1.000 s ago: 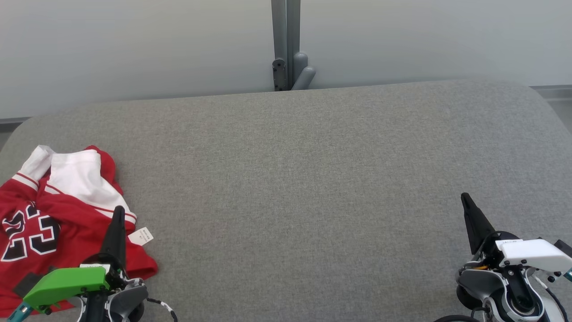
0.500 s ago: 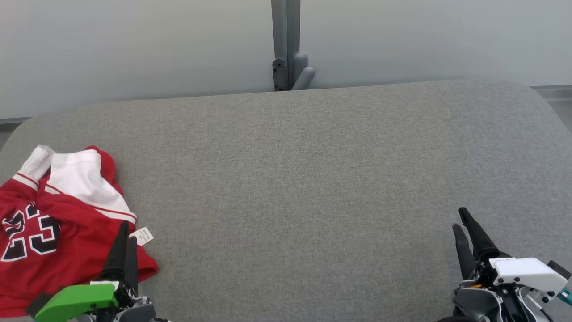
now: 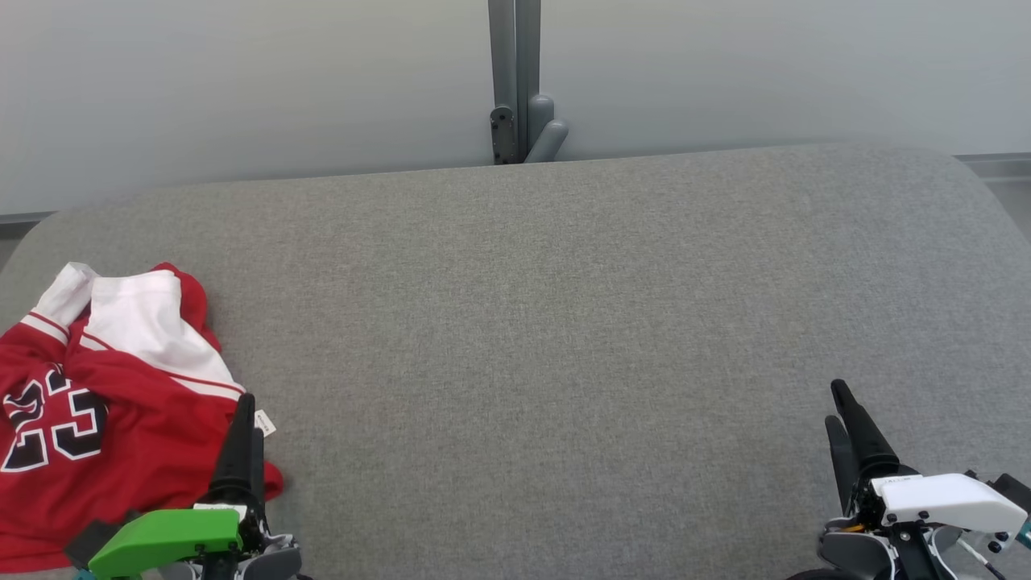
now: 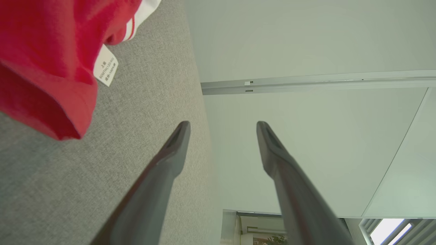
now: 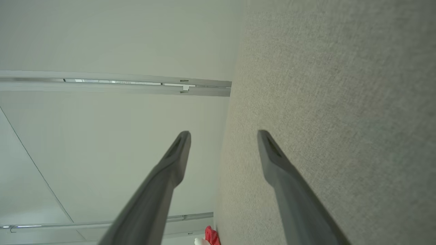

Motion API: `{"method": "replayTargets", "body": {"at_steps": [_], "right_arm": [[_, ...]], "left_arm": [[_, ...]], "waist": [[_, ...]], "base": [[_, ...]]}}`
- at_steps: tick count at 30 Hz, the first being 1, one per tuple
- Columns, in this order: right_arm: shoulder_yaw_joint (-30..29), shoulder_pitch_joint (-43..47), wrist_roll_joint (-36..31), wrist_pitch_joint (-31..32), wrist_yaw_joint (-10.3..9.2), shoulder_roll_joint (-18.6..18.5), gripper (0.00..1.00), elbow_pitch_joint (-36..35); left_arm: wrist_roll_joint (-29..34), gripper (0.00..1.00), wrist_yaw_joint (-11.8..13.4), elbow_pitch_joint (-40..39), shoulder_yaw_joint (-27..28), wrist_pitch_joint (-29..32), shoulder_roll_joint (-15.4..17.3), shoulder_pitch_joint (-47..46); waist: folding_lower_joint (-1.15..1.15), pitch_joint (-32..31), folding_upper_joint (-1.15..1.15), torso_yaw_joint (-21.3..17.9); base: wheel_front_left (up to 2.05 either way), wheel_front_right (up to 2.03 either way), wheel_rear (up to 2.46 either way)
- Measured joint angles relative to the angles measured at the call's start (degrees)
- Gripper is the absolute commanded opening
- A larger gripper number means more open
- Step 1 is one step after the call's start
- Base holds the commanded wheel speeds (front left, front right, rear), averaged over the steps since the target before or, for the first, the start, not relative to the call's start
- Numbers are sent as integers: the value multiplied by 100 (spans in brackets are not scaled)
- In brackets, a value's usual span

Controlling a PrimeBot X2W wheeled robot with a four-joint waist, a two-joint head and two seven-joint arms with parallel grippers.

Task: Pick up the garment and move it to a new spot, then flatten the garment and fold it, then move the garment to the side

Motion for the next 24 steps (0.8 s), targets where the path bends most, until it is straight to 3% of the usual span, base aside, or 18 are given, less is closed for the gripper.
{"method": "replayTargets", "body": {"at_steps": [7, 24], "right_arm": [[-1, 36, -821, -168, 0, -26, 100, -198], [229, 249, -3066, -589, 0, -164, 100, -709]], "left_arm": [[500, 100, 0, -31, -151, -160, 7, 10], [2512, 100, 0, -151, -522, -598, 69, 27]], "waist": [[0, -3, 0, 1], [0, -20, 0, -7]], "base": [[0, 0, 0], [0, 0, 0]]}}
